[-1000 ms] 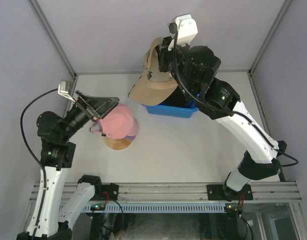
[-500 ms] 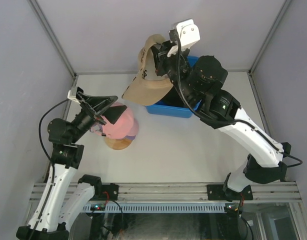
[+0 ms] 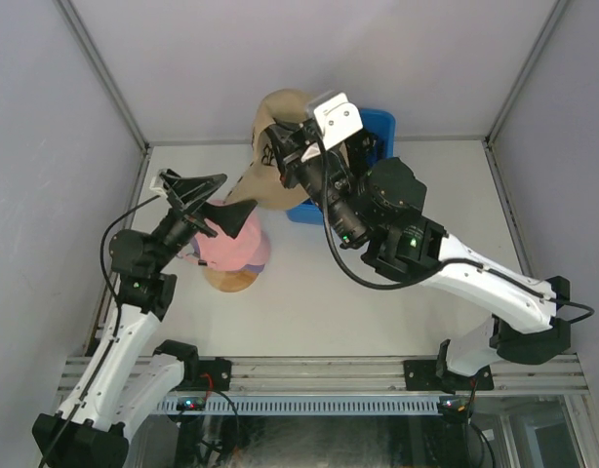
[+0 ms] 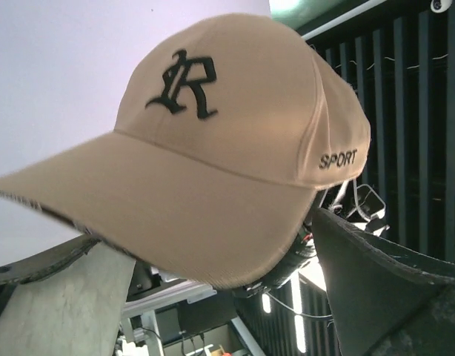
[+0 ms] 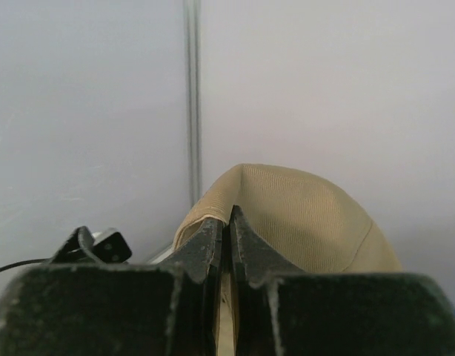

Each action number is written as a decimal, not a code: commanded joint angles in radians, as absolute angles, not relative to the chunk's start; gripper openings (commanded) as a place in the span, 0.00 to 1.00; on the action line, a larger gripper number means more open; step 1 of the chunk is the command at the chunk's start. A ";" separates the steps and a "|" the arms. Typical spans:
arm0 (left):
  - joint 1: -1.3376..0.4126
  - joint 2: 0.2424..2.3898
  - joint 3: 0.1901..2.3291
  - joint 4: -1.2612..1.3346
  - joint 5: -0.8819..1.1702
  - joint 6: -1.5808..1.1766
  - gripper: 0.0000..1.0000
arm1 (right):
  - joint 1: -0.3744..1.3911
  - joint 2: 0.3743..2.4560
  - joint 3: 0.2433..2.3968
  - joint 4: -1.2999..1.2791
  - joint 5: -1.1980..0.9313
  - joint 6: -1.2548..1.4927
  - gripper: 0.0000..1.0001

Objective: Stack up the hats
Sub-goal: Adjust the hat.

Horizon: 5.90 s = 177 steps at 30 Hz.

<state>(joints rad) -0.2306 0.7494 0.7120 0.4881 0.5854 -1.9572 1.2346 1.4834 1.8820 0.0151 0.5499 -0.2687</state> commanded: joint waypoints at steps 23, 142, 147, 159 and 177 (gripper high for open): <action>-0.247 0.807 0.701 0.797 0.447 -2.058 0.00 | 1.356 1.239 1.627 0.244 0.630 -0.341 0.00; -0.541 0.576 0.933 0.068 -0.105 -1.079 0.74 | 0.487 1.649 1.641 0.653 -0.902 1.469 0.00; -0.451 0.552 0.906 0.090 -0.020 -1.166 0.77 | 0.484 1.642 1.647 0.723 -0.962 1.521 0.00; -0.377 0.594 0.927 0.212 0.136 -1.394 0.87 | 0.502 1.556 1.592 0.777 -1.062 1.509 0.00; -0.354 0.686 0.843 0.554 0.268 -1.680 0.82 | 0.611 1.541 1.636 0.773 -1.213 1.487 0.00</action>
<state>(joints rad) -0.3626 0.6796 0.8768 0.4084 0.2199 -1.6150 0.5911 1.5688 1.5833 0.7296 -1.1725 1.5005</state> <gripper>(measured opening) 0.861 0.043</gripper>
